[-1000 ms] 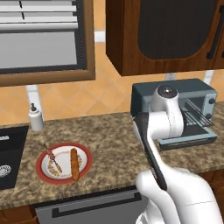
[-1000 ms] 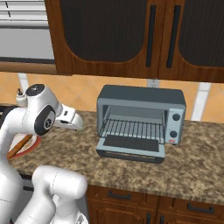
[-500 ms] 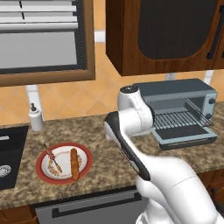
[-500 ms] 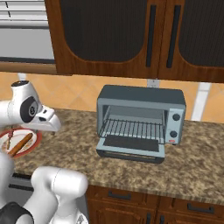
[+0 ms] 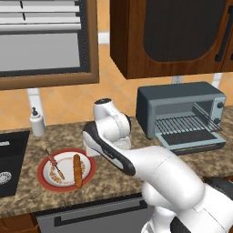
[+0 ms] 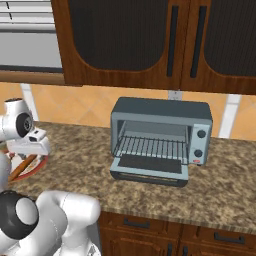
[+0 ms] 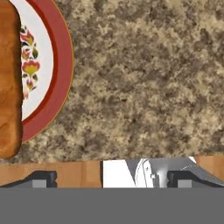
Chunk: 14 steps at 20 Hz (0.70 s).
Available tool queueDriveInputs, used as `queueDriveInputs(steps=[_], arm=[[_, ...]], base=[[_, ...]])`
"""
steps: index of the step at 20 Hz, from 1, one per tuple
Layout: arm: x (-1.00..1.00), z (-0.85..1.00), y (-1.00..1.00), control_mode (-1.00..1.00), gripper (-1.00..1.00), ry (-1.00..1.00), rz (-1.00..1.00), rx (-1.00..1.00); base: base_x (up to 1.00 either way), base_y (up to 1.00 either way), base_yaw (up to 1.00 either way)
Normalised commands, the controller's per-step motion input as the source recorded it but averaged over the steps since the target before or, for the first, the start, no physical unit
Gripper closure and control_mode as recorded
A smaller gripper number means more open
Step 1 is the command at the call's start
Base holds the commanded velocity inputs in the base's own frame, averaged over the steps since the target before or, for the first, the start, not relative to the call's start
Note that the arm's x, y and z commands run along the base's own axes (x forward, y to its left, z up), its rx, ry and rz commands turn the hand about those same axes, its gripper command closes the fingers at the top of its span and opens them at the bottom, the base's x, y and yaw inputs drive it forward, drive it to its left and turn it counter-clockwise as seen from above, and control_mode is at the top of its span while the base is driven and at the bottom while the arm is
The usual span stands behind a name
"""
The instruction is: Pick up the kebab skewer and baguette bread, and place them inside the toaster oven. Close the toaster oven door and start by setting the timer.
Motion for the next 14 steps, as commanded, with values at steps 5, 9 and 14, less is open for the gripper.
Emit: queueDriveInputs(steps=[5, 9, 14], arm=[[0.58, -0.48, 0.45, -1.00, -1.00, 0.02, 0.03, 0.00], [0.63, -0.34, 0.66, -1.00, -1.00, 0.00, 0.00, 0.00], [0.28, -0.20, 0.56, -1.00, -1.00, 0.00, 0.00, 0.00]], base=[[0.00, 0.00, 0.00], [0.00, 0.00, 0.00], [0.00, 0.00, 0.00]])
